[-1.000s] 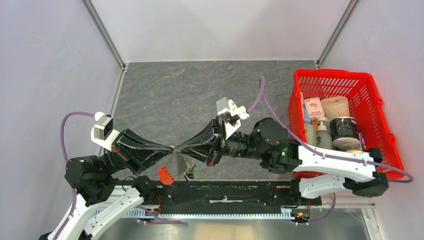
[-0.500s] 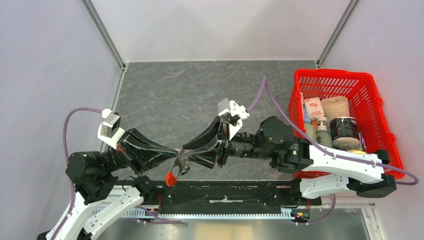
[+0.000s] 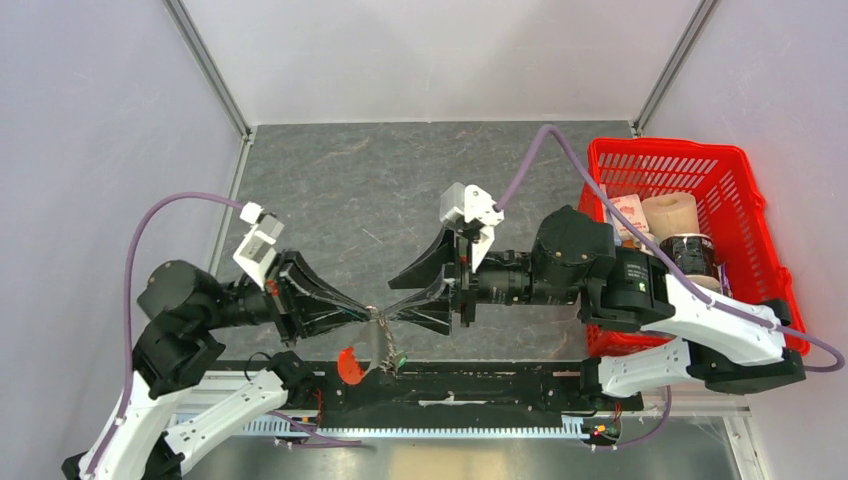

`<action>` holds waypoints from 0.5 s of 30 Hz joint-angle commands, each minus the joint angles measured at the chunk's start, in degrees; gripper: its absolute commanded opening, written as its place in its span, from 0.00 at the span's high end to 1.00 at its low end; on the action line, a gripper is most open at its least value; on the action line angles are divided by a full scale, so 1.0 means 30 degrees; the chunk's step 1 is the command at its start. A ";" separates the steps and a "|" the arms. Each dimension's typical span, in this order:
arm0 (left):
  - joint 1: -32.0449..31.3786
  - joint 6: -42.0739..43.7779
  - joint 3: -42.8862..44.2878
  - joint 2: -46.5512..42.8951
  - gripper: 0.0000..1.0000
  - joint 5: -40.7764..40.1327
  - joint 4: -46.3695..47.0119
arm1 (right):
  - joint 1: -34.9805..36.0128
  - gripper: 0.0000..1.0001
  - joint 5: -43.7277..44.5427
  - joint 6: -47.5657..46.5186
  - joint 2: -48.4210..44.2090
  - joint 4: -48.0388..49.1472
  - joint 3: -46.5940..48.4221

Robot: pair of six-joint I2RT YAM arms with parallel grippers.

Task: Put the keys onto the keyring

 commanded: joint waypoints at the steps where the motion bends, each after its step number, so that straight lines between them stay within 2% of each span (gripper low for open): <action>1: -0.0048 0.2260 0.0995 0.1053 0.98 0.1071 -0.2762 | 0.0005 0.48 -0.0573 -0.0380 0.1398 -0.2723 0.1901; 15: -0.0047 0.3788 0.1751 0.1530 0.98 0.2009 -0.4191 | -0.0287 0.51 0.0007 0.0711 0.1825 -0.3747 0.1660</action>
